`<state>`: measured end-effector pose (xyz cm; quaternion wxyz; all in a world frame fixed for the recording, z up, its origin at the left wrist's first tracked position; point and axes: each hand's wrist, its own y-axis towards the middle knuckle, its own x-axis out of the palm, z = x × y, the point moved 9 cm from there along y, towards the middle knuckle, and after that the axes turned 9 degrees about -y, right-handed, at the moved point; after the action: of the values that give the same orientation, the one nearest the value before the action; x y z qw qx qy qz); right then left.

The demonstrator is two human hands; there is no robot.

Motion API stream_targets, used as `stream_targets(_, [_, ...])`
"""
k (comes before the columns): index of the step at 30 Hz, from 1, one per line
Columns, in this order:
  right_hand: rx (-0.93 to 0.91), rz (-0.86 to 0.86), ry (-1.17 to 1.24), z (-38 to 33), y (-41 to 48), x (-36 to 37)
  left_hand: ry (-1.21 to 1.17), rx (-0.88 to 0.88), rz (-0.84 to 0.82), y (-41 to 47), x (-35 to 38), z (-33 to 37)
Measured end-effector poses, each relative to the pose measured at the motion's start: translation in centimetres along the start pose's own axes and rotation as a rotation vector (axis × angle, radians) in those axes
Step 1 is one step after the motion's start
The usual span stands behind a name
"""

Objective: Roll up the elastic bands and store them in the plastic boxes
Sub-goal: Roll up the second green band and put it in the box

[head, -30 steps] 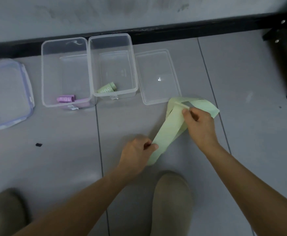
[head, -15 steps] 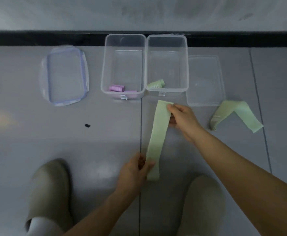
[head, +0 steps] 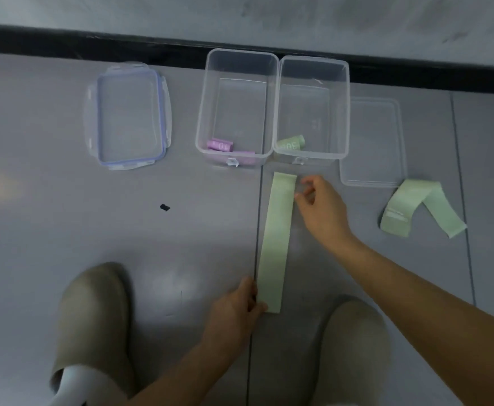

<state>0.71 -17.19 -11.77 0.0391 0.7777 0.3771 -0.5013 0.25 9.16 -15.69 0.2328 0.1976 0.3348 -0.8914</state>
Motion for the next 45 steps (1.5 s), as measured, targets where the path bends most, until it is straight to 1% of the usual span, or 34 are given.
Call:
stream_targets(1, [-0.087,-0.029,-0.044,-0.4,-1.9,0.5,0.067,0.053,-0.003,-0.1,0.0,0.2])
stream_targets(2, [-0.183,-0.095,-0.104,-0.7,-4.1,1.5,0.124,0.105,-0.002,-0.2,0.0,0.5])
stream_targets(3, [-0.272,-0.186,-0.171,-0.8,-6.5,3.0,0.168,0.151,-0.007,-0.2,0.0,0.7])
stream_targets(5, [-0.391,-0.375,-0.306,-0.2,-11.2,6.2,0.239,0.234,-0.036,-0.4,0.2,1.1])
stream_targets(6, [-0.440,-0.433,-0.367,0.0,-13.2,7.4,0.272,0.277,-0.051,-0.6,0.4,1.4])
stream_targets(8, [-0.513,-0.466,-0.461,0.5,-15.9,9.1,0.310,0.337,-0.074,-0.8,0.7,1.8])
stream_targets(10, [-0.538,-0.441,-0.512,0.8,-17.2,9.9,0.334,0.366,-0.081,-1.0,0.8,1.8])
stream_targets(16, [-0.598,-0.288,-0.527,0.4,-17.7,9.7,0.406,0.402,-0.054,-0.7,0.9,1.7])
stream_targets(22, [-0.599,-0.245,-0.489,0.6,-17.2,9.6,0.423,0.442,-0.021,-0.6,1.2,1.7])
stream_targets(27, [-0.524,-0.252,-0.401,1.1,-16.6,9.6,0.401,0.463,0.039,-0.5,0.8,2.4])
stream_targets(31, [-0.441,-0.224,-0.299,1.6,-16.2,9.1,0.407,0.403,0.064,0.0,0.7,2.3])
stream_targets(36, [-0.450,-0.179,-0.333,1.5,-16.3,9.1,0.375,0.320,0.086,0.1,0.4,2.4])
stream_targets(40, [-0.533,-0.080,-0.435,1.2,-16.9,9.5,0.377,0.337,0.091,0.1,0.6,2.5])
stream_targets(45, [-0.658,-0.023,-0.515,0.9,-17.7,9.1,0.328,0.337,0.064,0.2,0.8,2.3])
